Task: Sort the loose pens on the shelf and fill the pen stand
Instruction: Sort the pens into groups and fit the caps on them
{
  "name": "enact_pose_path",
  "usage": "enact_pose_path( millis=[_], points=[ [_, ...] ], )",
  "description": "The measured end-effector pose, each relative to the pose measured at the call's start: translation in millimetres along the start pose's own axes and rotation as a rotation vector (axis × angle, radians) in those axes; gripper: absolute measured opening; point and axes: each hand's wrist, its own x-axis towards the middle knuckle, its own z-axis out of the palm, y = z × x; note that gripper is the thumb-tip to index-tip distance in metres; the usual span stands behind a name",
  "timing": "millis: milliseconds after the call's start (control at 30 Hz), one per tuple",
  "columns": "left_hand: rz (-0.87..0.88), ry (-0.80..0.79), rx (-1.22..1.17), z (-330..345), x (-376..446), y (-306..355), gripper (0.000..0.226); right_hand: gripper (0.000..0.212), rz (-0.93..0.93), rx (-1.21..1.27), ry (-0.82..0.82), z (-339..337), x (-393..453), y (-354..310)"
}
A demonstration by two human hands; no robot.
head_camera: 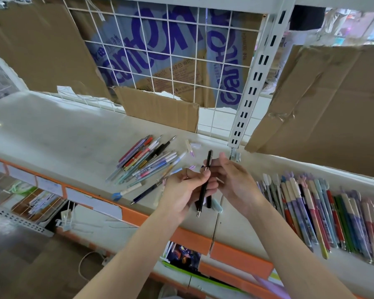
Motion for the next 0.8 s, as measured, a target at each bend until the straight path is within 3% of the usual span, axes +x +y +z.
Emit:
enact_pose_path(
  millis=[167, 233, 333, 500, 633, 700, 800],
  points=[
    [0.005, -0.031, 0.097, -2.2, 1.5, -9.6, 0.024, 0.004, -0.062, -0.16, 0.01, -3.7, -5.5, 6.2],
    [0.0, -0.059, 0.275, -5.3, 0.7, -12.3, 0.033, 0.01, -0.062, -0.302, 0.111, -10.6, -1.4, 9.1],
    [0.123, -0.002, 0.551, -16.3, 1.5, -12.6, 0.013, 0.027, -0.079, -0.574, 0.258, -31.4, 4.9, 10.1],
    [0.223, 0.122, 0.589, -47.3, 10.1, 1.7, 0.008, 0.041, -0.045, -1.146, 0.364, -66.8, 3.6, 9.4],
    [0.448, 0.299, 1.15, -79.0, 23.8, 14.9, 0.012, 0.032, -0.029, -1.485, 0.352, -70.5, 1.5, 8.4],
    [0.458, 0.358, 1.423, -96.9, 27.5, 16.6, 0.01, 0.027, 0.002, -1.596, 0.349, -67.8, 1.2, 7.5],
    [0.428, 0.351, 1.593, -113.1, 27.6, 14.5, 0.014, 0.022, 0.05, -1.745, 0.301, -63.2, 1.4, 7.5]
  ],
)
